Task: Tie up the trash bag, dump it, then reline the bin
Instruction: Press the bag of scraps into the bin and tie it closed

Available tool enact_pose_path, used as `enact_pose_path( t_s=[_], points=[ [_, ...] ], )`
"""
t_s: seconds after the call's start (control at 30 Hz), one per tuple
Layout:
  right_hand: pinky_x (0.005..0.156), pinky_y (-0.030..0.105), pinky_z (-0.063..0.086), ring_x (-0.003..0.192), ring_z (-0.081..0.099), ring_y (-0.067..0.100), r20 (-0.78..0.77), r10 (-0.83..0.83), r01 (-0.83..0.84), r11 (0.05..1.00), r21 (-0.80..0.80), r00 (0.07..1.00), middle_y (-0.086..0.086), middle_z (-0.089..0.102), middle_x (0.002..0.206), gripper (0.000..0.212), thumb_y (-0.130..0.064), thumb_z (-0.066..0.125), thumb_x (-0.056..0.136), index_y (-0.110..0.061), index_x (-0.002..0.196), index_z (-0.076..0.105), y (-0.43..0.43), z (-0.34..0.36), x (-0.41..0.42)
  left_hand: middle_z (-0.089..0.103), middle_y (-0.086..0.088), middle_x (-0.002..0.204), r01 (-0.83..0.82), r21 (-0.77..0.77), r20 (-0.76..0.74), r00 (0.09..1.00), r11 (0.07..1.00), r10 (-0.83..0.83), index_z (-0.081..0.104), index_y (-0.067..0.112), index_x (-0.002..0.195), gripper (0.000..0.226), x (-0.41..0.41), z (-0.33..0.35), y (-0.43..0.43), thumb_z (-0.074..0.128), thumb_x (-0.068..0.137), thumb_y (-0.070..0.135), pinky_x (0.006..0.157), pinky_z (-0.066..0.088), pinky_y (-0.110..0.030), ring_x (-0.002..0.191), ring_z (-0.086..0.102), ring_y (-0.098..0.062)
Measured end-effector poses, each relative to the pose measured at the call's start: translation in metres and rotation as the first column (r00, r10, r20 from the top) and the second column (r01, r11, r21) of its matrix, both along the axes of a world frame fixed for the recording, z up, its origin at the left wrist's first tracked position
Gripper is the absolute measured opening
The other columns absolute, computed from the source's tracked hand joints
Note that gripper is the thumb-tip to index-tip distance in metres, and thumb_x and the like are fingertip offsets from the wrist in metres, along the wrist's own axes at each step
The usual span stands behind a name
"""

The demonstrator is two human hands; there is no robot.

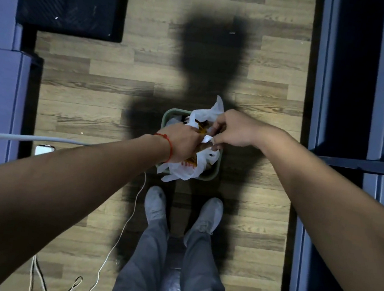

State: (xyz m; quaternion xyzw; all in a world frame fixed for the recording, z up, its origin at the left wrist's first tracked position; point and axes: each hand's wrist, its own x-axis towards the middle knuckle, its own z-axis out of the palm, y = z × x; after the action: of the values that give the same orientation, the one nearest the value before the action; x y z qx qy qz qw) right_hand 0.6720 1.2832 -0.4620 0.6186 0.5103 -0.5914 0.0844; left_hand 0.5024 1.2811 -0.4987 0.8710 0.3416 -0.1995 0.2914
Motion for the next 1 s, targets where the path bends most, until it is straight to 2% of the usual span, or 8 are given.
enact_pose_path(
  t_s=[0.1,0.23,0.37,0.53,0.67,0.8,0.93,1.0],
  points=[
    [0.057,0.021,0.050,0.071,0.072,0.020,-0.128,-0.279,0.273,0.960,-0.064,0.952,0.015,0.072,0.092,0.019,-0.002,0.048,0.095,-0.009,0.088,0.064,-0.003,-0.008,0.002,0.060,-0.008,0.101,0.048,0.245,0.146,0.985,0.968,-0.086,0.038,0.018,0.137,0.044,-0.015,-0.015,-0.012,0.030,0.100,0.040,0.089,0.044,-0.044,0.092,0.059,-0.029],
    [0.061,0.025,0.051,0.067,0.068,0.016,-0.169,-0.289,0.278,0.957,-0.081,0.942,0.013,0.068,0.096,0.013,-0.002,0.050,0.097,-0.006,0.102,0.062,-0.005,-0.014,-0.003,0.058,-0.008,0.096,-0.008,0.416,0.195,0.977,0.909,-0.081,0.027,0.009,0.149,0.059,-0.027,-0.030,-0.026,0.032,0.099,0.039,0.087,0.046,-0.041,0.089,0.058,-0.028],
    [0.063,0.027,0.050,0.063,0.065,0.014,-0.214,-0.239,0.230,0.971,-0.065,0.947,0.013,0.067,0.084,0.009,-0.002,0.060,0.093,-0.011,0.090,0.063,-0.007,-0.017,-0.006,0.059,-0.012,0.109,-0.008,0.414,0.145,0.988,0.910,-0.057,0.029,0.001,0.146,0.061,-0.025,-0.019,-0.026,0.030,0.097,0.037,0.092,0.043,-0.043,0.101,0.058,-0.030],
    [0.050,0.017,0.043,0.056,0.053,0.009,-0.156,-0.256,0.264,0.964,0.032,0.954,0.004,0.060,0.068,0.007,-0.002,0.063,0.091,-0.007,0.091,0.068,-0.020,-0.022,-0.005,0.058,-0.008,0.116,0.002,0.182,0.090,0.996,0.983,-0.019,0.002,0.014,0.153,0.068,-0.016,-0.006,-0.018,0.038,0.098,0.031,0.089,0.038,-0.034,0.102,0.055,-0.026],
    [0.059,0.026,0.047,0.061,0.055,0.012,-0.108,-0.323,0.332,0.940,0.079,0.940,0.004,0.061,0.073,0.009,-0.007,0.061,0.092,-0.013,0.091,0.067,-0.035,-0.029,-0.003,0.056,-0.001,0.077,-0.066,-0.103,0.040,0.997,0.992,0.071,0.010,0.032,0.151,0.059,-0.012,0.005,-0.003,0.040,0.100,0.027,0.061,0.038,-0.032,0.064,0.051,-0.016],
    [0.067,0.027,0.051,0.073,0.063,0.010,-0.057,-0.365,0.368,0.903,0.223,0.929,-0.002,0.065,0.085,0.009,-0.014,0.061,0.094,-0.023,0.092,0.063,-0.056,-0.034,-0.011,0.051,0.001,0.070,-0.321,-0.453,-0.078,0.944,0.832,0.321,0.057,0.016,0.120,0.032,-0.002,0.012,0.009,0.036,0.102,0.032,0.055,0.040,-0.026,0.061,0.049,-0.013],
    [0.054,0.011,0.033,0.065,0.051,-0.003,-0.052,-0.420,0.398,0.806,0.437,0.906,-0.010,0.058,0.077,0.003,-0.016,0.063,0.091,-0.018,0.094,0.064,-0.078,-0.034,-0.018,0.061,0.012,0.059,-0.447,-0.679,-0.110,0.846,0.582,0.521,0.062,0.020,0.084,0.023,0.001,0.018,0.018,0.045,0.100,0.020,0.048,0.040,-0.014,0.048,0.054,-0.001],
    [0.053,0.007,0.033,0.064,0.051,-0.003,-0.089,-0.436,0.421,0.768,0.483,0.896,-0.012,0.056,0.075,0.004,-0.015,0.066,0.089,-0.018,0.089,0.063,-0.091,-0.036,-0.022,0.066,0.012,0.067,-0.455,-0.701,-0.114,0.832,0.549,0.543,0.067,0.020,0.086,0.020,-0.003,0.016,0.022,0.051,0.097,0.017,0.050,0.042,-0.010,0.049,0.058,0.005]
  ],
)
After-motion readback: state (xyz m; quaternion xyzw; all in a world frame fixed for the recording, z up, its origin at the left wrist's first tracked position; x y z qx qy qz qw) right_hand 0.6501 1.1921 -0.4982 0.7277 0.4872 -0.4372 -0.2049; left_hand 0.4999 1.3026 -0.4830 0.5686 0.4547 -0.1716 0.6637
